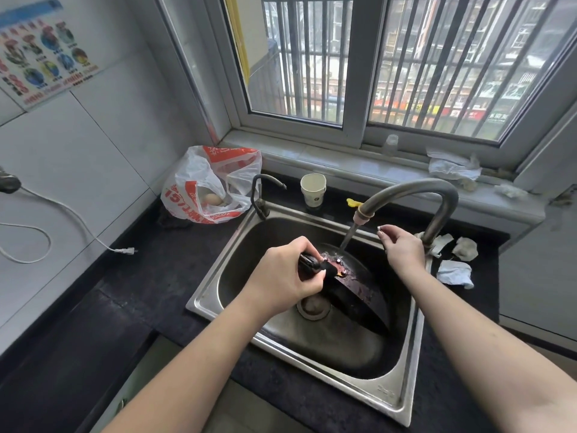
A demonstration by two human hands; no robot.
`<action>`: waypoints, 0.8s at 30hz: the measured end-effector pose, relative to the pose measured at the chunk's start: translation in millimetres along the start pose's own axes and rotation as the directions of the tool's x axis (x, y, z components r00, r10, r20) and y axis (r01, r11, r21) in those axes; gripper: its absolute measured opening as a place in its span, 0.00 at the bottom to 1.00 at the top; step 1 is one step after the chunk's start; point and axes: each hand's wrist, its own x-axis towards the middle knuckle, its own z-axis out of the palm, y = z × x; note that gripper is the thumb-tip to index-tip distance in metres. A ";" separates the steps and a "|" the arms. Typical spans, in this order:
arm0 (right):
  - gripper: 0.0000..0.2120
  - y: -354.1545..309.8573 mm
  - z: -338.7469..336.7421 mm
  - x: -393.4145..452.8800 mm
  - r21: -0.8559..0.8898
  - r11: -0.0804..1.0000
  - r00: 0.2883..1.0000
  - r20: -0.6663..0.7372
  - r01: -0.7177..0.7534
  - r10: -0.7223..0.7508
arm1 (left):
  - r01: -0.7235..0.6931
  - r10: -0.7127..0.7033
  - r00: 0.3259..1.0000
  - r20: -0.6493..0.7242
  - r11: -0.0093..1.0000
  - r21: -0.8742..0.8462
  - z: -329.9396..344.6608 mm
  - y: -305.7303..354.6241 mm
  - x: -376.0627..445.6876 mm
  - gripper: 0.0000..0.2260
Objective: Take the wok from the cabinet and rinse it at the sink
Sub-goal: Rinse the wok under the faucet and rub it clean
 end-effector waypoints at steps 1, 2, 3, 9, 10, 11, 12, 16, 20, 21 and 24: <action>0.12 0.1 0.3 0.2 0.000 1.000 1.000 0.000 -0.001 0.001 | -0.006 0.006 1.000 0.008 1.000 0.002 -0.1 -0.4 0.3 0.09; 0.12 0.1 0.5 0.3 -0.001 1.000 1.000 0.000 0.000 0.000 | -0.010 0.010 1.000 0.015 1.000 0.005 -0.5 -0.5 0.6 0.09; 0.11 0.5 0.7 0.5 -0.003 1.000 1.000 0.000 -0.001 0.001 | -0.011 0.011 1.000 0.021 1.000 0.011 -1.0 -0.3 1.2 0.09; 0.11 4.6 1.9 2.8 -0.008 1.000 1.000 0.002 0.004 -0.004 | -0.007 0.006 1.000 0.025 1.000 0.026 -0.5 6.4 11.5 0.08; 0.11 4.7 2.0 3.1 -0.006 1.000 1.000 0.002 0.007 -0.007 | -0.007 0.007 1.000 0.024 1.000 0.028 0.5 8.0 14.0 0.08; 0.11 4.9 1.9 3.1 -0.007 1.000 1.000 0.004 0.010 -0.010 | -0.010 0.009 1.000 0.021 0.999 0.032 1.9 9.6 16.3 0.08; 0.11 4.6 1.8 2.9 -0.010 1.000 1.000 0.004 0.014 -0.014 | -0.012 0.012 1.000 0.017 0.999 0.035 3.0 11.2 18.3 0.08; 0.11 3.6 1.0 2.7 -0.009 1.000 1.000 0.006 0.020 -0.020 | -0.006 0.006 1.000 0.011 0.999 0.051 6.9 17.6 24.9 0.08; 0.11 3.0 -0.1 2.3 0.014 1.000 1.000 0.008 0.020 -0.020 | 0.012 -0.011 1.000 -0.012 0.998 0.055 6.2 17.4 27.6 0.08; 0.11 3.0 -0.4 2.1 0.014 1.000 1.000 0.007 0.020 -0.020 | 0.015 -0.014 1.000 -0.017 0.998 0.058 5.5 16.5 28.0 0.08; 0.11 3.4 -0.5 2.3 0.006 1.000 1.000 0.011 0.021 -0.021 | 0.025 -0.023 0.999 -0.030 0.998 0.058 3.7 14.1 29.3 0.08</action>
